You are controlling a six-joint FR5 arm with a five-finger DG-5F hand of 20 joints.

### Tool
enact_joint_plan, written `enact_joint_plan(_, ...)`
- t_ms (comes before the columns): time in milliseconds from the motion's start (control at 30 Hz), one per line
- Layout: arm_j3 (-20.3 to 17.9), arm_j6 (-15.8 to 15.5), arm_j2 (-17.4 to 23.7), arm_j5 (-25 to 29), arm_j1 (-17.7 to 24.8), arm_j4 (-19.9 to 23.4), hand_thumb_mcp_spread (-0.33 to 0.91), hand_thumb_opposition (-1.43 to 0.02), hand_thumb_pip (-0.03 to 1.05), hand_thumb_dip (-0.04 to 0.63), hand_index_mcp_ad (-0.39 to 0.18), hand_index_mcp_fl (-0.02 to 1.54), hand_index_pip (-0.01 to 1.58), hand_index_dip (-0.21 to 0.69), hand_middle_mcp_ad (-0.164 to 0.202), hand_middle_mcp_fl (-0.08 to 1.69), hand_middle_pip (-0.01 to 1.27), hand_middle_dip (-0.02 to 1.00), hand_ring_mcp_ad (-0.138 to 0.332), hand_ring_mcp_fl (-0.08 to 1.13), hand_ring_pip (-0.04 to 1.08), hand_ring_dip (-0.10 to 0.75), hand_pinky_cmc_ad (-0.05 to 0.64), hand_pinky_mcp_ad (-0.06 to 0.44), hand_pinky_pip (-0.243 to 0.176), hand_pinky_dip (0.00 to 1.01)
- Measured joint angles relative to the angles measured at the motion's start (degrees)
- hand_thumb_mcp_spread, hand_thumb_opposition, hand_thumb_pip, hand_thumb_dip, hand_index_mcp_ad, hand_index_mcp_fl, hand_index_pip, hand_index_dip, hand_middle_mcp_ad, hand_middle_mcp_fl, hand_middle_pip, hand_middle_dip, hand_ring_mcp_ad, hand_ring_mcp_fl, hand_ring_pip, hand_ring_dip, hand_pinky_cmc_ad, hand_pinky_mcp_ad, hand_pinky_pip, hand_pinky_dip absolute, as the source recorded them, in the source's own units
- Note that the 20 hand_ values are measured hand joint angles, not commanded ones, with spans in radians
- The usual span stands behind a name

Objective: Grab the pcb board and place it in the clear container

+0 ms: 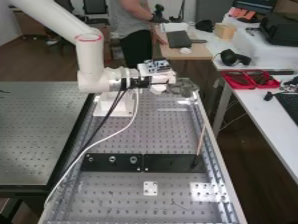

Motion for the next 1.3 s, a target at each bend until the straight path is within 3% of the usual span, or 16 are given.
enact_joint_plan(67, -0.08, 0.1, -0.04, -0.09, 0.01, 1.84, 0.41, -0.87, 0.78, 0.267, -0.093, 0.12, 1.56, 0.101, 0.087, 0.13, 0.13, 0.16, 0.202, 0.0, 0.1, 0.007, 0.305, 0.169, -0.063, 0.52)
enact_joint_plan(267, 0.15, -0.79, -0.06, 0.0, 0.12, -2.72, 0.41, -0.87, 0.76, 0.267, -0.096, 0.1, 1.56, 0.098, 0.087, 0.13, 0.13, 0.16, 0.202, 0.0, 0.1, 0.01, 0.305, 0.169, -0.063, 0.53)
enact_joint_plan(433, -0.08, -1.27, -0.19, 0.01, -0.01, -1.02, 0.41, -0.87, 0.76, 0.267, -0.096, 0.1, 1.56, 0.089, 0.087, 0.14, 0.13, 0.16, 0.202, 0.0, 0.1, 0.007, 0.305, 0.166, -0.063, 0.53)
enact_joint_plan(733, -0.25, -1.88, -0.7, 0.29, -0.73, -2.78, 0.41, -0.87, 0.76, 0.265, -0.093, 0.1, 1.56, 0.086, 0.087, 0.14, 0.13, 0.15, 0.201, 0.0, 0.1, 0.016, 0.305, 0.166, -0.063, 0.53)
enact_joint_plan(1300, -3.47, -1.99, 2.98, 0.49, -1.58, -3.67, 0.41, -0.87, 0.76, 0.267, -0.096, 0.12, 1.56, 0.086, 0.087, 0.14, 0.13, 0.16, 0.201, 0.0, 0.1, 0.016, 0.305, 0.166, -0.063, 0.53)
